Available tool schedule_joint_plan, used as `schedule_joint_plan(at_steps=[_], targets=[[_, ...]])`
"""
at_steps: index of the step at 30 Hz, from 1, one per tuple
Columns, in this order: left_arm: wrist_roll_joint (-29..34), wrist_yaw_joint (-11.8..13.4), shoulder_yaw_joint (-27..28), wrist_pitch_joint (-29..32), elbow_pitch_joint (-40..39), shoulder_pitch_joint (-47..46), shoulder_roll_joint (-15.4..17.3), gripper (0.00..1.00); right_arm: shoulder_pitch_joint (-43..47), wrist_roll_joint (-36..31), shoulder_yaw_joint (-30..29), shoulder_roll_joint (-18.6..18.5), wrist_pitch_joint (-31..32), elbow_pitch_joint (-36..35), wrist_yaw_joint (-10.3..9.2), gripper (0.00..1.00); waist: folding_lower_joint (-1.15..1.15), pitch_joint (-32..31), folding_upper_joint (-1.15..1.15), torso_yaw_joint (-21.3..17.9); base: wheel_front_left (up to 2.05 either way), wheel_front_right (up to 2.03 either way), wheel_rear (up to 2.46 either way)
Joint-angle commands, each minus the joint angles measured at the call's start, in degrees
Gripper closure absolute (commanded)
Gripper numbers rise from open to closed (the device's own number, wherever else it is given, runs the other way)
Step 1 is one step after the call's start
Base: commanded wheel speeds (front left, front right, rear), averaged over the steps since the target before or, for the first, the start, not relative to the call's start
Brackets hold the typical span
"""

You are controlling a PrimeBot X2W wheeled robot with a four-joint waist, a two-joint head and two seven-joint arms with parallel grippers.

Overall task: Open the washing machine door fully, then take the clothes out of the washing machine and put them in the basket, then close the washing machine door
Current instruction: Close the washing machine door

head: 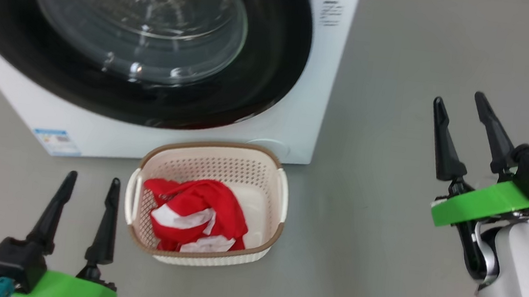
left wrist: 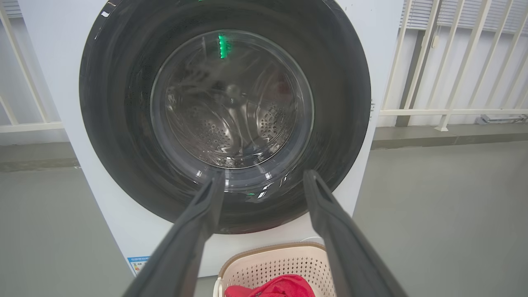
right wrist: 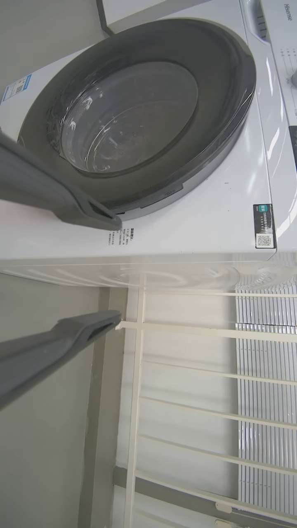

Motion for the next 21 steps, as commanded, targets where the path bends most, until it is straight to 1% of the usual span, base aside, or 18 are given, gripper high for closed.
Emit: schedule_joint_plan(at_steps=[1, 4, 7, 9, 16, 21], targets=[[-0.3, -0.3, 2.5, -0.7, -1.6, -0.1, 1.1, 0.0, 0.4, 0.2, 1.0, 0.4, -0.2, -1.9, -0.08, 0.0, 0.0, -2.9, 0.0, -3.2, 0.0, 0.0, 0.0], [-0.2, -0.3, 3.7, -0.7, -1.6, 0.5, 0.9, 0.0, 2.5, 0.3, 1.0, 0.4, -0.2, -3.2, -0.08, 0.0, 0.0, -3.5, 0.0, -3.9, 0.0, 0.0, 0.0], [-0.1, -0.3, 4.1, -0.7, -2.0, 0.9, 0.7, 0.0, 4.5, 0.7, 2.9, -0.6, -0.2, -5.9, -0.08, 0.0, 0.0, -3.5, 0.0, -4.2, 0.0, 0.0, 0.0], [-0.1, -0.3, 4.3, -0.7, -2.4, 1.3, 0.8, 0.0, 6.0, 1.2, 3.2, -1.4, -0.2, -7.3, -0.08, 0.0, 0.0, -3.5, 0.0, -4.4, 0.0, 0.0, 0.0], [0.0, -0.3, 5.3, -0.7, -3.8, 4.0, 1.1, 0.0, 11.4, 2.7, 2.3, -2.0, -0.2, -13.0, -0.08, 0.0, 0.0, -5.2, 0.0, -4.4, 0.0, 0.0, 0.0], [0.3, -0.3, 6.0, -0.7, -4.5, 5.7, 1.5, 0.0, 15.2, 2.5, -0.3, -1.6, -0.2, -15.4, -0.08, 0.0, 0.0, -6.9, 0.0, -4.2, 0.0, 0.0, 0.0]])
